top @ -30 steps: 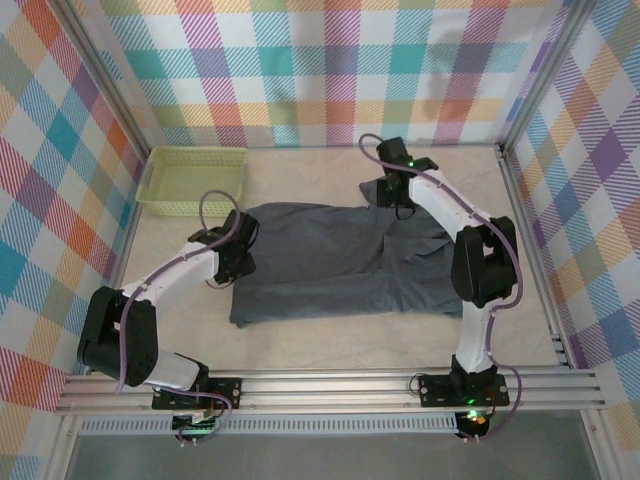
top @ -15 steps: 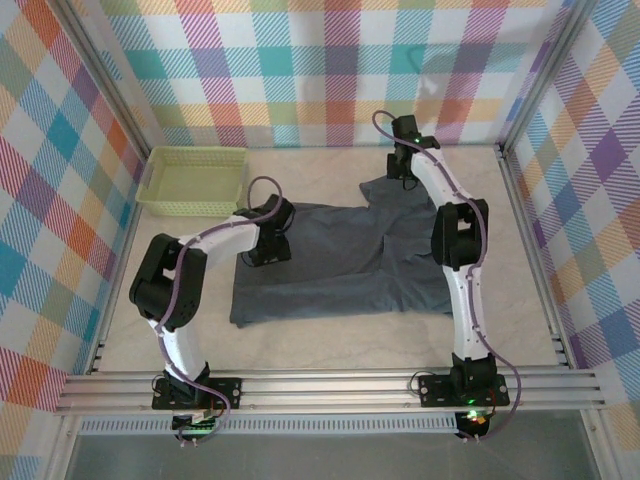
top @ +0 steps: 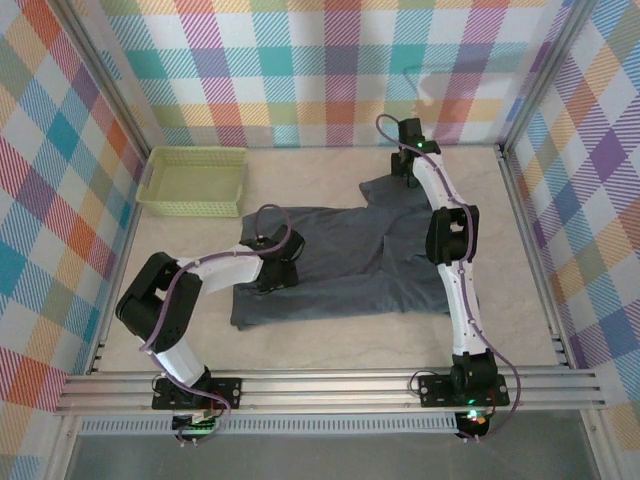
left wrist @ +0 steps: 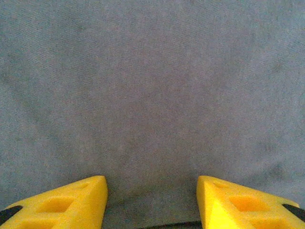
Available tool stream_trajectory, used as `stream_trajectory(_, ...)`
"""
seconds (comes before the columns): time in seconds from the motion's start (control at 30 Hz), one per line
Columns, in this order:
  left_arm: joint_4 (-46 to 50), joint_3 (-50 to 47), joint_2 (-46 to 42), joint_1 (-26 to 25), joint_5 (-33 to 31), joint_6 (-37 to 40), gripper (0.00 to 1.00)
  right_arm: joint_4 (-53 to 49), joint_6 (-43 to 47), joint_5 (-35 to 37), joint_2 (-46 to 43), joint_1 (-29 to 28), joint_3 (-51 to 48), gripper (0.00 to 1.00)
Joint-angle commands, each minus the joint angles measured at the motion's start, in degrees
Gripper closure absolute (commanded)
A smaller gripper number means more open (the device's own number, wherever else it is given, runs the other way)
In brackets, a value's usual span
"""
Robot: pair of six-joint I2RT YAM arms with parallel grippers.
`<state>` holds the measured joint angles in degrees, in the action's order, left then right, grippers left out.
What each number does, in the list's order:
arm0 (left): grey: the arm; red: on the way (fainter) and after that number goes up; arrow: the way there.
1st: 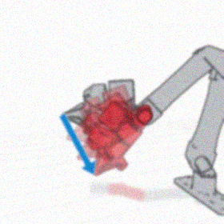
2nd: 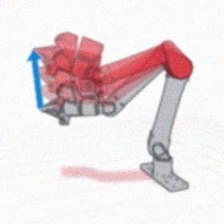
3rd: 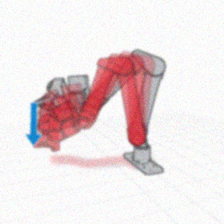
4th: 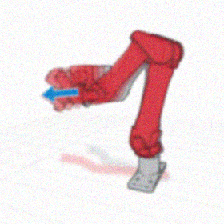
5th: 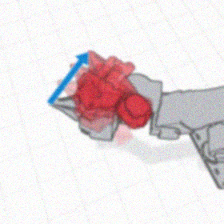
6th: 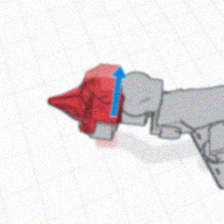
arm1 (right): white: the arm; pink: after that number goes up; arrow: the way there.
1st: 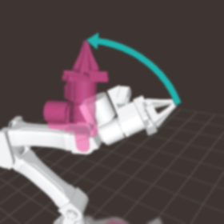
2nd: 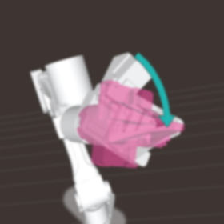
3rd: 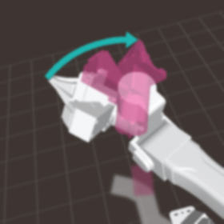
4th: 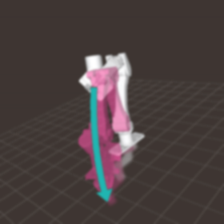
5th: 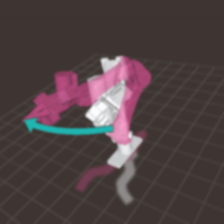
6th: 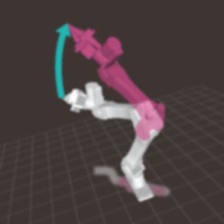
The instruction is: Fold the inside-out t-shirt
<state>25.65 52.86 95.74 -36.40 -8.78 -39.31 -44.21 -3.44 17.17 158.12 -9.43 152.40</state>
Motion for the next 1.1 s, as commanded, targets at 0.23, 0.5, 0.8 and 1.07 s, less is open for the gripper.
stream_trajectory(0.23,-1.5,-9.8,-3.8,-2.5,0.8,-7.6,0.46,-2.0,0.5,-3.2,1.6,0.6,3.3,0.79)
stream_trajectory(0.5,6.2,-0.6,-8.4,-1.9,-2.3,-4.1,0.43,0.2,-0.1,1.3,-10.3,0.9,-6.7,1.00)
stream_trajectory(0.8,16.9,21.7,2.8,9.4,-10.4,3.9,0.36,9.5,-3.8,4.1,-29.5,3.9,-32.1,1.00)
stream_trajectory(1.07,23.7,45.3,22.1,12.5,-15.3,8.2,0.35,11.6,-5.0,7.2,-35.6,6.6,-40.9,1.00)
